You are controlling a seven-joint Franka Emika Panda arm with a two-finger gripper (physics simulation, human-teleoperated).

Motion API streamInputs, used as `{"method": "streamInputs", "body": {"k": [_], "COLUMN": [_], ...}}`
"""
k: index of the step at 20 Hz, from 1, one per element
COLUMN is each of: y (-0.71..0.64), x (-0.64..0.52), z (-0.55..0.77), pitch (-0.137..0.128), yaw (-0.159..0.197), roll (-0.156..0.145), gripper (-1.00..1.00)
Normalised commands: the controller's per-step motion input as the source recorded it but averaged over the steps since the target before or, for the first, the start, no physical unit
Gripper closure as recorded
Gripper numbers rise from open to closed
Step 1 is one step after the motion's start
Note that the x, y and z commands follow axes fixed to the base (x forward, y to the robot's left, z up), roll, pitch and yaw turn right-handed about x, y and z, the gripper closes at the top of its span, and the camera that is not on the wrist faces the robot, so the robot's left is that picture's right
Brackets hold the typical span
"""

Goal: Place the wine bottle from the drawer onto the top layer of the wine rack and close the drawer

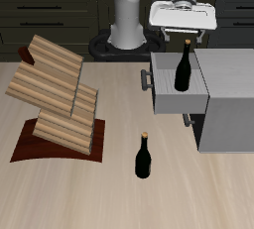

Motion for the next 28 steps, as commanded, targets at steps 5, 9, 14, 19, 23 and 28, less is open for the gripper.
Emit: {"method": "streamInputs", "body": {"k": [5, 9, 14, 19, 23, 28], "y": [0.02, 0.04, 0.05, 0.01, 0.00, -0.03], "x": [0.16, 0.16, 0.07, 0.10, 0.15, 0.13], "z": [-0.03, -0.04, -0.02, 0.03, 0.00, -0.01], "pitch": [0.013, 0.030, 0.008, -0.001, -0.009, 0.014], "yaw": [-0.011, -0.014, 0.006, -0.018, -0.001, -0.021], "roll": [-0.007, 0.002, 0.022, 0.000, -0.012, -0.015], "gripper": [-1.00, -1.00, -1.00, -1.00, -1.00, -1.00]}}
